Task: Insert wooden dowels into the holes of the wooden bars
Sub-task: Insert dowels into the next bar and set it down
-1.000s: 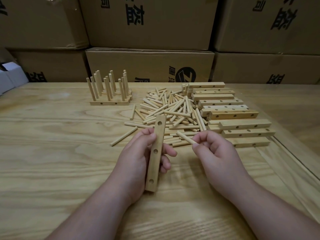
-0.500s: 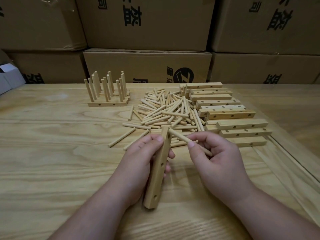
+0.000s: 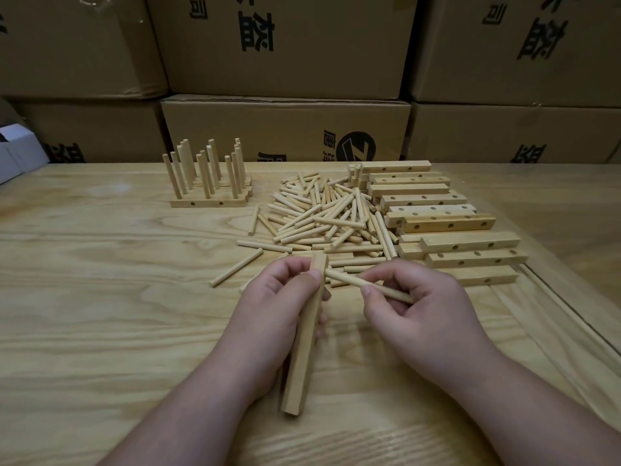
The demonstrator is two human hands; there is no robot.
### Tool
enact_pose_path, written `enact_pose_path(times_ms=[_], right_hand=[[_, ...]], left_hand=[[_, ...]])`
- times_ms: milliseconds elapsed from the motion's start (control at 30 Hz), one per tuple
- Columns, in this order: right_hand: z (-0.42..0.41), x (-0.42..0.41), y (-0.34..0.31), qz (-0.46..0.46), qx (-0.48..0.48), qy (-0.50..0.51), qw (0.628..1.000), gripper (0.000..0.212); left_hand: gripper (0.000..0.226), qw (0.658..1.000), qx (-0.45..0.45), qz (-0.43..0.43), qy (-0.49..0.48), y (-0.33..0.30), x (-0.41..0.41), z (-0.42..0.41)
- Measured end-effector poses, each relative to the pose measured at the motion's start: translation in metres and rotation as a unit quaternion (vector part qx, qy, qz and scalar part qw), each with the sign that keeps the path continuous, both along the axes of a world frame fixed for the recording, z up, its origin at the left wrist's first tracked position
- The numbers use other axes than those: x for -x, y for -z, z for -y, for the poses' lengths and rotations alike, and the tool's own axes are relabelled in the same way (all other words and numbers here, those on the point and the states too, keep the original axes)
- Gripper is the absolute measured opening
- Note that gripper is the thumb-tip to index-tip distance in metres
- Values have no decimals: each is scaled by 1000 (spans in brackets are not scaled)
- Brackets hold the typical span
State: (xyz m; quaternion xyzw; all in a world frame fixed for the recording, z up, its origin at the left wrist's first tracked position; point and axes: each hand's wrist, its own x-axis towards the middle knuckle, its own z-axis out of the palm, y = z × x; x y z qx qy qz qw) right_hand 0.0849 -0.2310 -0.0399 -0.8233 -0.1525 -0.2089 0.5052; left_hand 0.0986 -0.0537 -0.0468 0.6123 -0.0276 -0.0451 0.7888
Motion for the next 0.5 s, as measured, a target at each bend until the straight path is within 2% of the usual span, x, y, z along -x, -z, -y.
enact_pose_path(times_ms=[33, 200, 500], right_hand=[[1, -1, 0, -5, 4, -6, 1000, 23], [3, -2, 0, 1, 34, -13, 999, 15], [4, -4, 4, 18, 67, 19, 997, 12]], left_hand=[[5, 1000, -3, 4, -7, 0, 0, 0], [28, 999, -25, 23, -21, -2, 4, -2], [26, 999, -35, 14, -14, -2, 4, -3]])
